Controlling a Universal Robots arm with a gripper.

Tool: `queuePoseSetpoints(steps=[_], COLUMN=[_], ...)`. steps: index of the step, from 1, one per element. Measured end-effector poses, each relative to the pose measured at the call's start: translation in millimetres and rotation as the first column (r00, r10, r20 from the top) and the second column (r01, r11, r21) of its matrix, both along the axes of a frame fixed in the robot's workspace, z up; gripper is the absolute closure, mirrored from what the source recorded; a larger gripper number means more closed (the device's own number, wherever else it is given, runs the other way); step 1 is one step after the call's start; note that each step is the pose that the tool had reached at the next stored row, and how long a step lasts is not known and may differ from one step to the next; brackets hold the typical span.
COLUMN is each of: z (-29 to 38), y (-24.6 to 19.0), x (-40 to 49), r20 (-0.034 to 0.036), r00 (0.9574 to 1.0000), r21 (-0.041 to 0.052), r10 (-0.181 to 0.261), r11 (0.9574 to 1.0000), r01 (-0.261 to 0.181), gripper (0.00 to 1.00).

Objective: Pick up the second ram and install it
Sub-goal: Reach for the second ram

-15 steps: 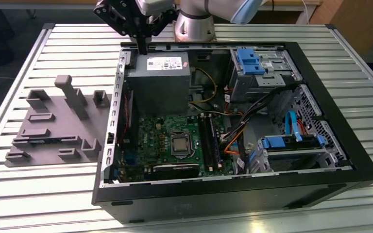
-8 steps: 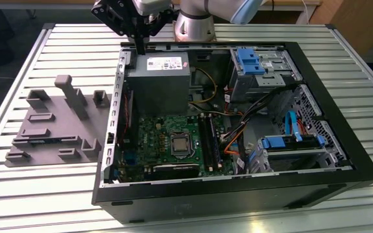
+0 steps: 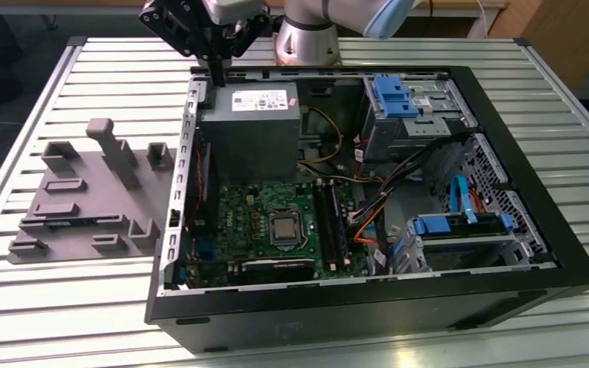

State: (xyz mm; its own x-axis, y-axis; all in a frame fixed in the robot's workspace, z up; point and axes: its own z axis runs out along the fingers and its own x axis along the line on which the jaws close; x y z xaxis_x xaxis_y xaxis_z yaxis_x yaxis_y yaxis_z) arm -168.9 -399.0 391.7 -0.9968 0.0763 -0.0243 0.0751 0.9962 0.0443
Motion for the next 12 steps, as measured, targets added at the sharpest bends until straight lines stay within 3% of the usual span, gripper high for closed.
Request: queuePoseSetpoints(steps=[12], z=[-0.5], y=[0.0], x=[-11.5], r20=[0.0000], r00=[1.0000], r21=[0.0001], r10=[0.000], r11=[1.0000], r01=[0.000], gripper=[0.89])
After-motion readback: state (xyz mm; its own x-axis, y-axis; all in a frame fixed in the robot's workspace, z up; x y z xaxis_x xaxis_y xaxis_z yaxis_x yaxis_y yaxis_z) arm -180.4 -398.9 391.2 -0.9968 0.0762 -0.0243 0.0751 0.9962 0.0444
